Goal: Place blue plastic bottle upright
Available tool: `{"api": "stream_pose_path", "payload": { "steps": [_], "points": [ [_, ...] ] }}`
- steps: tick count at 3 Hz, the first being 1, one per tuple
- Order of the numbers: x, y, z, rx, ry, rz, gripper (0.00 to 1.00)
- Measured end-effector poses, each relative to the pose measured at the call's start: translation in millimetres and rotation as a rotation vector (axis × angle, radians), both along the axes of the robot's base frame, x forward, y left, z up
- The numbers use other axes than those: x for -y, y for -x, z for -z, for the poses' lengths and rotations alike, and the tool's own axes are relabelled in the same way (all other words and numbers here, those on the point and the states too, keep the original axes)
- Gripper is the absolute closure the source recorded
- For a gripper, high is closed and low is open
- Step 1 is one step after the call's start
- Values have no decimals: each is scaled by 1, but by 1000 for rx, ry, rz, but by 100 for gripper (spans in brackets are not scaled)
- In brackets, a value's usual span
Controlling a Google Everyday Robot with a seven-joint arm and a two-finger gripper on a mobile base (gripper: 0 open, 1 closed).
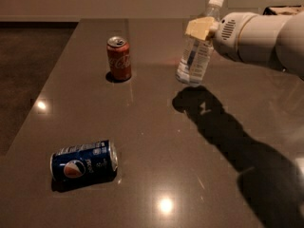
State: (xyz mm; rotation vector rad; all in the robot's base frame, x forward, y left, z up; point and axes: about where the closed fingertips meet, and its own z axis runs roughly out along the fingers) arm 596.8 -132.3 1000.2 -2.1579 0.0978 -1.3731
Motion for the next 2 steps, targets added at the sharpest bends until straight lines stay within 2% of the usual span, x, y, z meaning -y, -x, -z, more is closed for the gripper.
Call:
{"api": "stream_pose_path", "payload": {
  "steps": [2],
  "points": [
    [-10,3,13,64,44,11,100]
  ]
}}
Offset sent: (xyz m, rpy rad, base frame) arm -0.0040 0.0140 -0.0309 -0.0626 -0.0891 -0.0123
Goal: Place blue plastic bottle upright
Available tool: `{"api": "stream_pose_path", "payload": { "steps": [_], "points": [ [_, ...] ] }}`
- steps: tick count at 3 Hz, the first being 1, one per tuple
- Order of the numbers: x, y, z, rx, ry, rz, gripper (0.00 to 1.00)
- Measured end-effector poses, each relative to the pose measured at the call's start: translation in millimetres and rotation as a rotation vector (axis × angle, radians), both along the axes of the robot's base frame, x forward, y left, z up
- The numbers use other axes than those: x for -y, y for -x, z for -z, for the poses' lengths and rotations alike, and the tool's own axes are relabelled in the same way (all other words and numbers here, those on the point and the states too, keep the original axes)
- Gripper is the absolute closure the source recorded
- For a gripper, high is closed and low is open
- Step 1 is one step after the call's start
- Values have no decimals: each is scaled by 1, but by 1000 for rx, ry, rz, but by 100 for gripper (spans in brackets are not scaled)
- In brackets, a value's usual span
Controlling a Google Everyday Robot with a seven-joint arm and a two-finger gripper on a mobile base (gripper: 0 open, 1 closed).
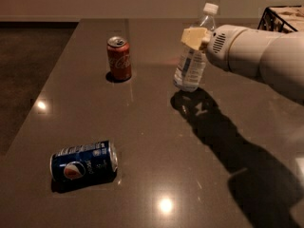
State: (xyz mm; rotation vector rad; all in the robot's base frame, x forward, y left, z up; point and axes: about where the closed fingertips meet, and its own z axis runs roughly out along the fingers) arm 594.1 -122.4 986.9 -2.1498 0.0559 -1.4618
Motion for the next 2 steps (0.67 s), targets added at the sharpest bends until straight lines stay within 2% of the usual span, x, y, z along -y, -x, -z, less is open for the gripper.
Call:
{"api": "stream_pose_path", "payload": {
  "steps": [2],
  "points": [
    [-4,1,8,67,68,4,100]
  ]
}}
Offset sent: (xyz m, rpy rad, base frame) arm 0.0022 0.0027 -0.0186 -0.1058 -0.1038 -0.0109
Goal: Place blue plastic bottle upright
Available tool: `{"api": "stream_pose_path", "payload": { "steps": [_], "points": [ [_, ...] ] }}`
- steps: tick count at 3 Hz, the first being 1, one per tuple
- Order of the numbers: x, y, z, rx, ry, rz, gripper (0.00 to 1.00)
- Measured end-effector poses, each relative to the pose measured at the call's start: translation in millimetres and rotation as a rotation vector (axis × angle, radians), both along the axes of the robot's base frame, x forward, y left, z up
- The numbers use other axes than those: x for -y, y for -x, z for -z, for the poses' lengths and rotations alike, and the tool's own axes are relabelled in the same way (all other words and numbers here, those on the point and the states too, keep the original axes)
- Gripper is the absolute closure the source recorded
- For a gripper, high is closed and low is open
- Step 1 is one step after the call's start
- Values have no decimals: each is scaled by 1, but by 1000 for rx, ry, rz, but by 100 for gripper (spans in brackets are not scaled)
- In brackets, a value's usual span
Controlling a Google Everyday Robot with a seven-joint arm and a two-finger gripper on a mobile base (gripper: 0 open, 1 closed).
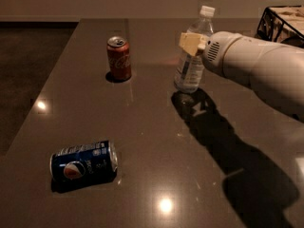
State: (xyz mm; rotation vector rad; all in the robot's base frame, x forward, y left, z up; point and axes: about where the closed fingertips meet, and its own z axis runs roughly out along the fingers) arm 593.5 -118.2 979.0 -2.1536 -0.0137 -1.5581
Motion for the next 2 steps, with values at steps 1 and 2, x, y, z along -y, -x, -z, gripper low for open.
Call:
{"api": "stream_pose_path", "payload": {
  "steps": [1,2],
  "points": [
    [-3,1,4,38,39,-2,100],
    [-3,3,7,86,70,10,100]
  ]
}}
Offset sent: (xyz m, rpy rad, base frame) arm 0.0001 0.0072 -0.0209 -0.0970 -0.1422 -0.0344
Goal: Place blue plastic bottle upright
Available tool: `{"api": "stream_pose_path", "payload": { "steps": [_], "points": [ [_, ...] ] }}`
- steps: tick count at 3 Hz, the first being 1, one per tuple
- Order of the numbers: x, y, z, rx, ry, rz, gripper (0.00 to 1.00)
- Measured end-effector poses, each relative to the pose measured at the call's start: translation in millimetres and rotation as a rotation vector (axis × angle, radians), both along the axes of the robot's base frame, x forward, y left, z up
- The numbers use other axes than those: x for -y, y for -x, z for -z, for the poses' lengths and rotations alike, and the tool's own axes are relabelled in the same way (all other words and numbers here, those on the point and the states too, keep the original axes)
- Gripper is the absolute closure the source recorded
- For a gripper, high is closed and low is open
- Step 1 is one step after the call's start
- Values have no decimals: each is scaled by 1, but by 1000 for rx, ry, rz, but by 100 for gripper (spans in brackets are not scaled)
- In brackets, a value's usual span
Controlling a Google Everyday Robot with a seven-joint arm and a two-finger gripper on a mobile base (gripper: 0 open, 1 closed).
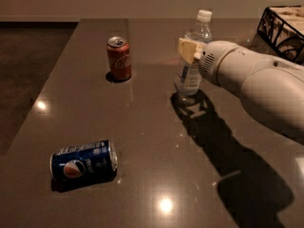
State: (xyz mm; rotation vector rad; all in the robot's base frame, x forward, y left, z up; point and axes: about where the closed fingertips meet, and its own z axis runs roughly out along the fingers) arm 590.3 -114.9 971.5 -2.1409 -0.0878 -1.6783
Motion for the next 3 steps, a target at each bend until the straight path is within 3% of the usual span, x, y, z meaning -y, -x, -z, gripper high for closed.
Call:
{"api": "stream_pose_path", "payload": {
  "steps": [3],
  "points": [
    [10,4,11,106,76,40,100]
  ]
}}
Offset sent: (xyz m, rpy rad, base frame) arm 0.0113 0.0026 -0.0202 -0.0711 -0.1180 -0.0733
